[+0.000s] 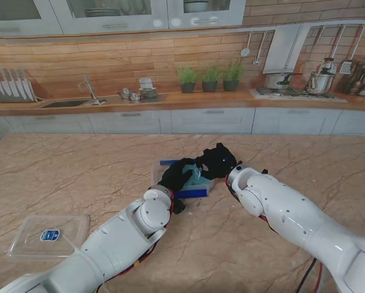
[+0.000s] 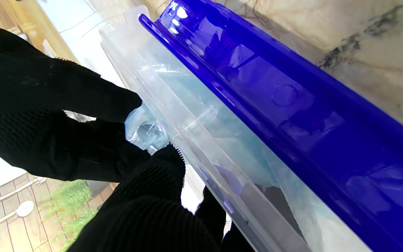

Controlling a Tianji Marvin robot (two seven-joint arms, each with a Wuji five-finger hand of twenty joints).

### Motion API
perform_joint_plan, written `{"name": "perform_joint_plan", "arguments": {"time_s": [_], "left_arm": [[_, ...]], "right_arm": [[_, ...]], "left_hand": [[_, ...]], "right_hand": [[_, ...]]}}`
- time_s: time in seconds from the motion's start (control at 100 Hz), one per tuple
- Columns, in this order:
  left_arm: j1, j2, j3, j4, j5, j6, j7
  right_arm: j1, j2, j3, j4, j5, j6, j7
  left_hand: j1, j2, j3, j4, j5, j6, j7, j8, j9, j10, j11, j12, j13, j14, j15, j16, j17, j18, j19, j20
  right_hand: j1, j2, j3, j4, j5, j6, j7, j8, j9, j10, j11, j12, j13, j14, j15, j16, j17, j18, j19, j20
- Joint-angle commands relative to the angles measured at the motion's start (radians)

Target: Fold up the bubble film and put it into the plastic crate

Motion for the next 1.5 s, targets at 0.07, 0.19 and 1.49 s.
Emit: {"name": "perform_joint_plan", "arguments": {"time_s": [0.07, 0.19, 1.49], "left_arm": [[0.026, 0.0, 0.005, 0.035, -0.007, 0.009, -0.01], [0.026, -0.001, 0.003, 0.035, -0.005, 0.005, -0.004], [0.008, 0.007, 0.052, 0.064, 0.085, -0.004, -0.008]], "right_arm": [[0.065, -0.018, -0.09, 0.029, -0.019, -0.007, 0.007], [0.111, -0.022, -0.169, 0.027, -0.031, 0.028, 0.065], [0.108, 0.001, -0.197, -0.076, -0.09, 0.135, 0.171]], "left_hand": [[0.04, -0.019, 0.015, 0.0, -0.025, 0.004, 0.022, 0.0, -0.033, -0.006, -0.017, -0.015, 0.002, -0.015, 0.009, -0.015, 0.001, -0.004, 0.029, 0.019], [0.039, -0.019, 0.017, -0.001, -0.03, 0.003, 0.025, 0.001, -0.033, -0.006, -0.016, -0.015, 0.002, -0.015, 0.012, -0.015, 0.001, -0.004, 0.033, 0.021], [-0.253, -0.269, 0.5, 0.026, -0.003, 0.055, 0.033, 0.003, -0.031, 0.035, 0.019, 0.005, 0.004, 0.02, 0.112, 0.036, -0.017, 0.037, 0.261, 0.122]], "right_hand": [[0.036, -0.003, 0.012, -0.037, 0.056, -0.004, 0.026, -0.037, 0.022, 0.032, 0.115, 0.078, 0.029, -0.022, 0.153, 0.084, -0.006, -0.011, 0.079, 0.04], [0.037, -0.045, 0.058, -0.037, 0.102, 0.036, 0.034, -0.053, 0.035, 0.048, 0.157, 0.137, 0.033, -0.016, 0.218, 0.132, -0.019, -0.01, 0.108, 0.056], [-0.135, -0.275, 0.156, 0.0, 0.05, 0.191, -0.238, 0.199, -0.089, 0.072, 0.096, 0.178, -0.058, -0.015, 0.159, 0.168, -0.083, -0.022, 0.111, 0.106]]}}
